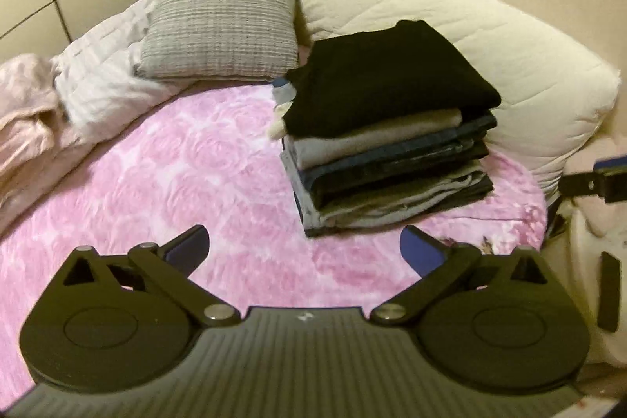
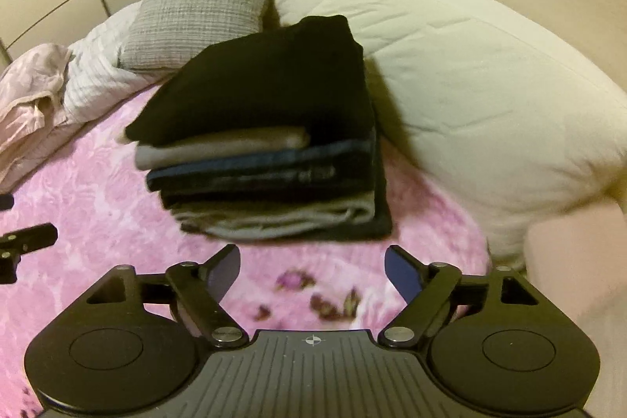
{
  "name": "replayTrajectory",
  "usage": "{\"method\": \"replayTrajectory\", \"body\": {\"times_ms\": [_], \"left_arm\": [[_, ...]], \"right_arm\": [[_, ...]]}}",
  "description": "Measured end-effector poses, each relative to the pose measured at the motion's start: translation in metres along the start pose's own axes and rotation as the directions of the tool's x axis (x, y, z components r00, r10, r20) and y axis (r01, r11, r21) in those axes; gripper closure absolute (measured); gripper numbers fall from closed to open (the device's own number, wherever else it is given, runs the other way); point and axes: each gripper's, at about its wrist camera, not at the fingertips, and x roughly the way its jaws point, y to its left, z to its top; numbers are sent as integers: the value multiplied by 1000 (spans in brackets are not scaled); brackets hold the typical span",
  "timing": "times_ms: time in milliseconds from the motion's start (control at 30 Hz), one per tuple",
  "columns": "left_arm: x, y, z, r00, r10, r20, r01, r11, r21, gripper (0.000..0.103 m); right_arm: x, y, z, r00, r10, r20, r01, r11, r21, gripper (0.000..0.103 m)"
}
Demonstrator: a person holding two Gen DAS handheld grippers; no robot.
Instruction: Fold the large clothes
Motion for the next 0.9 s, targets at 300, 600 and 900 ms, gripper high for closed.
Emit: {"method": "replayTrajectory", "body": {"times_ms": [300, 600, 900], "left_arm": [[-55, 3, -41, 1000, 11, 21, -10, 1000, -8, 1], [-90, -13, -45, 998, 8, 57, -4, 997, -73, 1], [-113, -52, -32, 998, 41, 41, -33, 980, -197, 1]], "right_arm": [[-56, 33, -45, 999, -53, -5, 53, 998, 33, 13], [-88, 37, -50, 999, -21, 27, 20, 999, 26, 12], [-107, 14, -37, 997, 60, 42, -59, 998, -35, 13]]}}
